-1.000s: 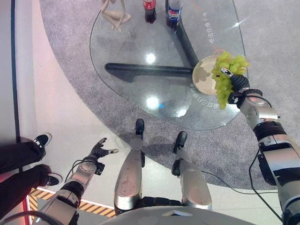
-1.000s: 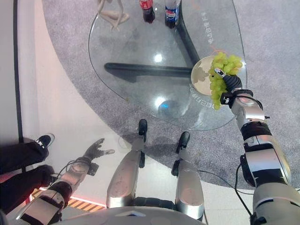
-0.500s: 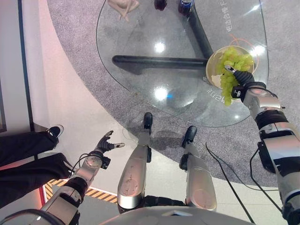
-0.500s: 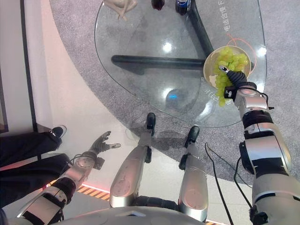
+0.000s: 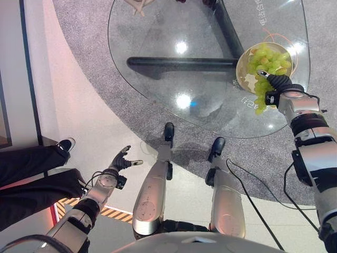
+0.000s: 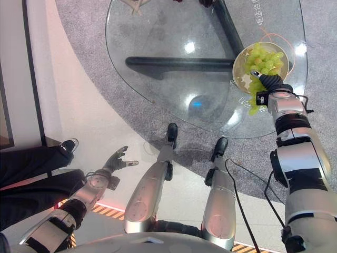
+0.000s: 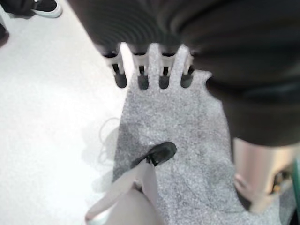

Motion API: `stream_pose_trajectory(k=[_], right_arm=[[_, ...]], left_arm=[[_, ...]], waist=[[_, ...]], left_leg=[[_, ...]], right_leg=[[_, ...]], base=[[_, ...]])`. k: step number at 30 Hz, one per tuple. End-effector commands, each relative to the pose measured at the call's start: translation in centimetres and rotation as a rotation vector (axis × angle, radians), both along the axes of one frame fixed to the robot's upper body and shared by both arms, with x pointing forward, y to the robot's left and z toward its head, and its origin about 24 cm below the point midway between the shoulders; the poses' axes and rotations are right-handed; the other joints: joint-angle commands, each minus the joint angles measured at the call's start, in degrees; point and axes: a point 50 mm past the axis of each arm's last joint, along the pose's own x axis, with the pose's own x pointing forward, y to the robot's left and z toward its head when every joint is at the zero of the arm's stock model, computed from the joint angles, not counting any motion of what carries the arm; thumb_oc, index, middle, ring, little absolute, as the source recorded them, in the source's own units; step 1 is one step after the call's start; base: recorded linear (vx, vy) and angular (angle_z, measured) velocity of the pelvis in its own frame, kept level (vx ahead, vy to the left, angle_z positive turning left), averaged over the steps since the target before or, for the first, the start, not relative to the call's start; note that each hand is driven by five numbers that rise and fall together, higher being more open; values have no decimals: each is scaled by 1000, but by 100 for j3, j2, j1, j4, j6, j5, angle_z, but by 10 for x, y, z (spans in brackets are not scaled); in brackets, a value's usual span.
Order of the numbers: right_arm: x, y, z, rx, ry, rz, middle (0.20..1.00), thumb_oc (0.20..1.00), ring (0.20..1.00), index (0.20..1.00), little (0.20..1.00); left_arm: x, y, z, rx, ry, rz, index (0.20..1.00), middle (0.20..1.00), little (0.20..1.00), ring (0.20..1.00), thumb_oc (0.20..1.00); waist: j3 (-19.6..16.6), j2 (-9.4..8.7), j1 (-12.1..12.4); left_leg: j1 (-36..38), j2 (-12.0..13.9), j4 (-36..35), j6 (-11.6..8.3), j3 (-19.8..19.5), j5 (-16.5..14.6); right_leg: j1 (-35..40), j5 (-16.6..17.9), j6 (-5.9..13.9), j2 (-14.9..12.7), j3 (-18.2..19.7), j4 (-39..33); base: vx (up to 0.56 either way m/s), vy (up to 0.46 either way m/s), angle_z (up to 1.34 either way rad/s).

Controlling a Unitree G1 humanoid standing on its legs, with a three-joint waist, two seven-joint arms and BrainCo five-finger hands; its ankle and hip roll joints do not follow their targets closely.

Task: Pick up fruits into the plate

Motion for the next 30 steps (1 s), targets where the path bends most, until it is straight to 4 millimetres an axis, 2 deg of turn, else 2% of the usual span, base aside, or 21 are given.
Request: stream_pose_trajectory(k=[1, 12, 22, 26, 30], right_arm=[[-9, -29, 47, -177, -78, -115, 1000, 1000, 1000, 1000, 1000], [-8, -29, 61, -238, -127, -186, 1000, 1000, 1000, 1000, 1000], [-5, -18, 58, -188, -178, -154, 1000, 1000, 1000, 1000, 1000], [-8, -14, 34, -85, -208, -106, 1000, 1000, 1000, 1000, 1000], [-16, -5, -10, 24, -212, -45, 1000, 1000, 1000, 1000, 1000]], left_arm=[[-1, -3, -1, 0, -3, -11, 1000, 1000, 1000, 1000, 1000], [-1, -3, -3, -11, 3, -3, 1000, 1000, 1000, 1000, 1000], [-2, 3, -2, -15, 10, 13, 1000, 1000, 1000, 1000, 1000], [-4, 10, -5, -49, 42, 45, 1000, 1000, 1000, 1000, 1000], [-7, 14, -10, -95, 91, 91, 1000, 1000, 1000, 1000, 1000]], waist=[[-168, 122, 33], [-168, 103, -1], [-168, -62, -54], [-168, -215, -142], [-169, -399, -256]], left_leg=[[45, -338, 362, 112, 108, -805], [69, -311, 366, 114, 150, -794], [342, -253, 339, 110, 188, -861], [663, -198, 357, 107, 249, -953], [1059, -129, 343, 107, 341, -1029]], right_leg=[[-419, -235, -290, 254, -118, 560], [-406, -194, -300, 291, -64, 529], [-134, -207, -320, 354, -32, 449], [216, -230, -320, 391, 9, 378], [629, -228, -311, 422, 57, 286]], base=[[0, 0, 0], [0, 6, 0], [-6, 1, -2], [19, 2, 0], [31, 2, 3]])
